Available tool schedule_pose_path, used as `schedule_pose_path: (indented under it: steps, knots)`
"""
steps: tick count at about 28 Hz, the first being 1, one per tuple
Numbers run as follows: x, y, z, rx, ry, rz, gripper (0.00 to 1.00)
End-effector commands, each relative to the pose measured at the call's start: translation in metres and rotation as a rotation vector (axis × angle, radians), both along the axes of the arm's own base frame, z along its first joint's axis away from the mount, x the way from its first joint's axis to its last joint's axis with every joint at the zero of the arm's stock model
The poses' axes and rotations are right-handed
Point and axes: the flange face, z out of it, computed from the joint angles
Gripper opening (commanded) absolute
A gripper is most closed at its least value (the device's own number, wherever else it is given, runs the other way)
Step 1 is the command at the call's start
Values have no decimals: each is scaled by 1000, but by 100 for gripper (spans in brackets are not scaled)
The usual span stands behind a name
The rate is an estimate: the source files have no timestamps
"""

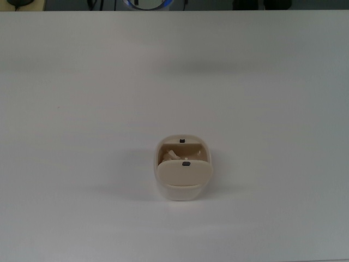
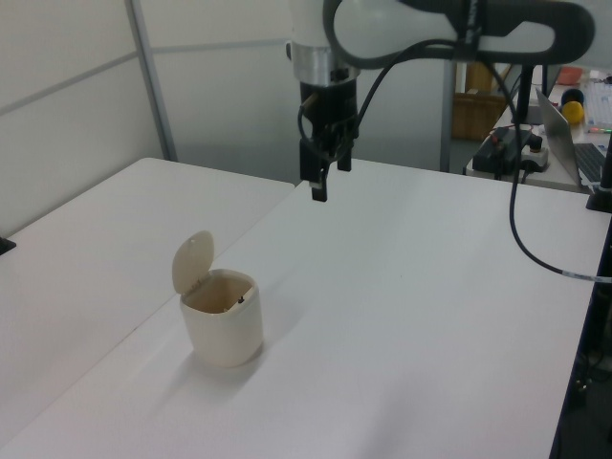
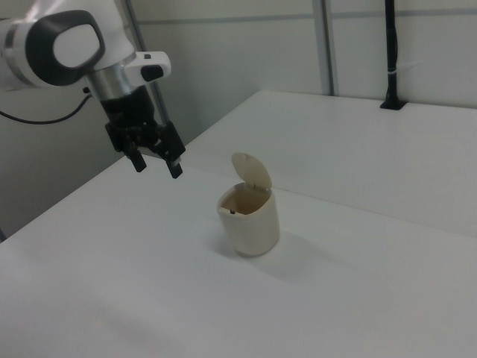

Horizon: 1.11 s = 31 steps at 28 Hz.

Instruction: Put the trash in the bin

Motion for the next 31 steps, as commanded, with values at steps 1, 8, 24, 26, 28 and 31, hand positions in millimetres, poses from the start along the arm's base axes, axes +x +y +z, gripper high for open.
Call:
schedule_pose_path:
  steps: [1, 8, 24, 26, 28, 31]
  knots:
    - [-22, -3, 11, -26, 10, -26, 100]
    - [-17, -17, 1, -23, 31, -35, 100]
    - [-1, -52, -38, 38, 40, -52, 100]
    - [-1, -56, -39, 56, 43, -62, 100]
    - [0, -65, -39, 74, 43, -80, 100]
    - [0, -74, -38, 75, 41, -69, 100]
